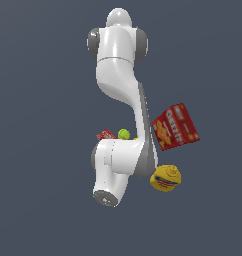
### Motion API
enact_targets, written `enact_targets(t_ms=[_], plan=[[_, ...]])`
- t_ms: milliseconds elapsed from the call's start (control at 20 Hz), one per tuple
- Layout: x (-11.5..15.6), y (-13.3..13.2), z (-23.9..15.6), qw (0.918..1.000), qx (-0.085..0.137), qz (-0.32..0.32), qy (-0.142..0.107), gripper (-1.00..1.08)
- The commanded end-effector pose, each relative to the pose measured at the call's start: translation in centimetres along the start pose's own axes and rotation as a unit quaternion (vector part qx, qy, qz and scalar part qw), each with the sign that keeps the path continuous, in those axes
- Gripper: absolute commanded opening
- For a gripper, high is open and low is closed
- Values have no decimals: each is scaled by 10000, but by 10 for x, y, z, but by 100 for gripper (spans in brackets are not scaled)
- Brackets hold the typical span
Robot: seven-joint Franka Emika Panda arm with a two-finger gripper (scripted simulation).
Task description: Pick up a designated object from a clutter of objects.
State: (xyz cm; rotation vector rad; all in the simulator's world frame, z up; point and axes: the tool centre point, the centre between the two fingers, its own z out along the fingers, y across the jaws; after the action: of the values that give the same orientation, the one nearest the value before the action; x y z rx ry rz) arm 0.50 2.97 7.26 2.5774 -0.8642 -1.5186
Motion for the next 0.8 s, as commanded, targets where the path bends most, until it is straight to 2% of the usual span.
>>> enact_targets(t_ms=[0, 750], plan=[[0, 0, 0, 10000, 4, 0, 4, -100], [-9, 4, -1, 10000, 2, 1, 0, -100]])
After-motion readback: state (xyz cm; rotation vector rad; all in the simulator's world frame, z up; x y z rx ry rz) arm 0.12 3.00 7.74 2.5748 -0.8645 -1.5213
